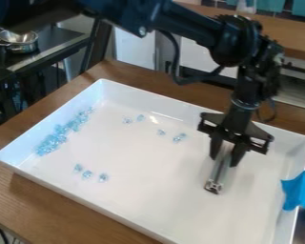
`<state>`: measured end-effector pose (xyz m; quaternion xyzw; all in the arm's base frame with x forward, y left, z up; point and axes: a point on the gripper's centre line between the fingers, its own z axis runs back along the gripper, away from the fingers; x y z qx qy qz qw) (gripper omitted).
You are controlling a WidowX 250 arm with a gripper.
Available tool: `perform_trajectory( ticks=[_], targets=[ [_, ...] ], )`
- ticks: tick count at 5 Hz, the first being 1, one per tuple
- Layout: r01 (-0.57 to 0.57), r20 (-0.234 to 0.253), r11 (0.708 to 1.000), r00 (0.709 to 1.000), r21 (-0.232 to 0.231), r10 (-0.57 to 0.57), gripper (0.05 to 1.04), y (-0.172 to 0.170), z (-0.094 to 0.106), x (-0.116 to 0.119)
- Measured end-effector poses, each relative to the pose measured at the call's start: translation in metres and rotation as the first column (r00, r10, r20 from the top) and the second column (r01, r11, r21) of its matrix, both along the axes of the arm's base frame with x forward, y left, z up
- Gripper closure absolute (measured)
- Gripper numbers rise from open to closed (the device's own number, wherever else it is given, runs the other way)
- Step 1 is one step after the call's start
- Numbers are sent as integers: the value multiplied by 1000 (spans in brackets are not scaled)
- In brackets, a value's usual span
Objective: Sweep into pile
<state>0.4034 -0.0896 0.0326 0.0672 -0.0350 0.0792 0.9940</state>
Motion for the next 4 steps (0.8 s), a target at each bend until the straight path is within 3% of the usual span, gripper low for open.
perform_trajectory(
  ticks=[2,4],
  targets=[
    [-54,-46,998,998,-18,53,696,45,-1,2],
    [-89,-44,996,995,-3,88,696,75,-3,2]
  ],
)
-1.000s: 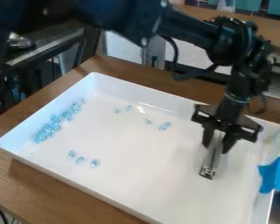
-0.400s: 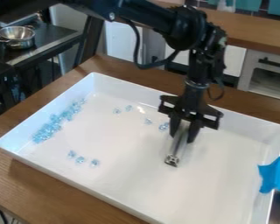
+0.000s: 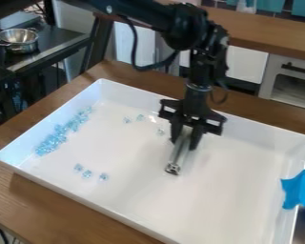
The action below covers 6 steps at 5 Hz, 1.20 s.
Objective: Sweep into pile
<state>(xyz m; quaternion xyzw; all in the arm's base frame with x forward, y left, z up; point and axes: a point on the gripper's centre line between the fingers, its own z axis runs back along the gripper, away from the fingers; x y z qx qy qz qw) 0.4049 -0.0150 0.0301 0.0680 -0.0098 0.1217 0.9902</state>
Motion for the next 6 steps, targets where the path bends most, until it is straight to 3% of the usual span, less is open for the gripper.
perform_trajectory(
  ticks=[3,6],
  targets=[
    [-129,22,992,991,11,128,696,64,-2,-10],
    [-177,52,984,983,33,175,696,109,-2,-49]
  ],
)
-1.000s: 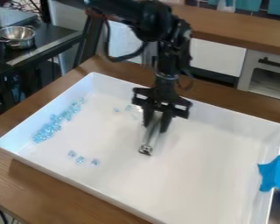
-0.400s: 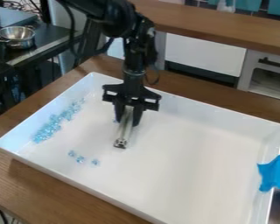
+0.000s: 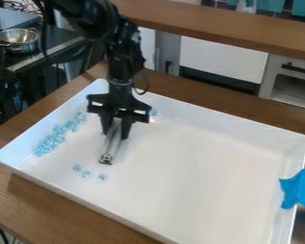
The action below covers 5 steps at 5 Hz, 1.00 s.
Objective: Sweep into pile
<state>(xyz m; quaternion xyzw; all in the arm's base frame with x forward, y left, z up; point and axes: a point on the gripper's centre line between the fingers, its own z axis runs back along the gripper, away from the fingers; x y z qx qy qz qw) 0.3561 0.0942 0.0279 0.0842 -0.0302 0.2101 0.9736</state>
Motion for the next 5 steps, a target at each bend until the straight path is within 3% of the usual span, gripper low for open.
perform_trajectory(
  ticks=[2,3,4,5],
  targets=[
    [21,-30,996,999,-88,-23,696,0,5,-18],
    [112,31,978,994,-176,-108,696,-30,46,-24],
    [213,76,950,977,-229,-201,696,-56,73,-39],
    [315,85,923,949,-222,-304,696,-86,72,-59]
  ],
)
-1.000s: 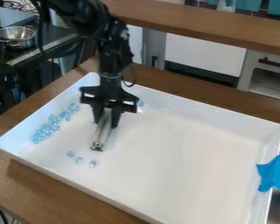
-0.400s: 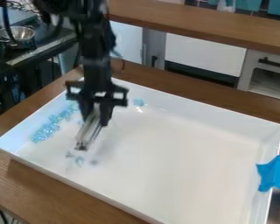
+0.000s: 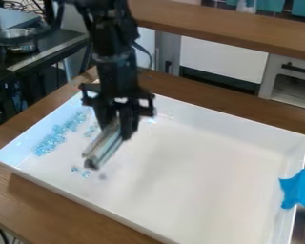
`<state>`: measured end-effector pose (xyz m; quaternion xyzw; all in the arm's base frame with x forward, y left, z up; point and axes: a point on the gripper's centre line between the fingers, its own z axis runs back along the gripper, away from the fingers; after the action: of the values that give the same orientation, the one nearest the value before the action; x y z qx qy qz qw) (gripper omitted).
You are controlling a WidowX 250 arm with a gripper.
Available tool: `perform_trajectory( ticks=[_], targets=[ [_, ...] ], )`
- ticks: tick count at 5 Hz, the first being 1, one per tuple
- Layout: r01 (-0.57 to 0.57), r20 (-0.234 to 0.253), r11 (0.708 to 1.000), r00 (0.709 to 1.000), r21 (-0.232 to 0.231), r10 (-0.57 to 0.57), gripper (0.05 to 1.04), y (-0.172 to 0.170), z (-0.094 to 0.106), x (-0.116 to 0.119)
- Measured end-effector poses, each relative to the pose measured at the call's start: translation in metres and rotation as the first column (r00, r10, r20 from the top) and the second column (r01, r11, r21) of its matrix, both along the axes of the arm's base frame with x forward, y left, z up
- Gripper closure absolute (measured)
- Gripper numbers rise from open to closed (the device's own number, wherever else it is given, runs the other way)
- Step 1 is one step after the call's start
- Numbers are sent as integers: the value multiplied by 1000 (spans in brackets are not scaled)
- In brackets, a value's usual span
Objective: Sweep into pile
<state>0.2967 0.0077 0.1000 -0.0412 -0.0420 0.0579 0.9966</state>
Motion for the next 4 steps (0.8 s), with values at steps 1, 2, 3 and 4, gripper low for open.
perform_trajectory(
  ticks=[1,2,3,4],
  targets=[
    [21,22,995,999,99,-24,696,-9,-26,-2],
    [3,32,989,999,149,-8,696,-5,-52,6],
    [-17,27,983,1000,182,13,696,-2,-70,15],
    [-30,37,981,999,194,23,696,6,-69,23]
  ],
)
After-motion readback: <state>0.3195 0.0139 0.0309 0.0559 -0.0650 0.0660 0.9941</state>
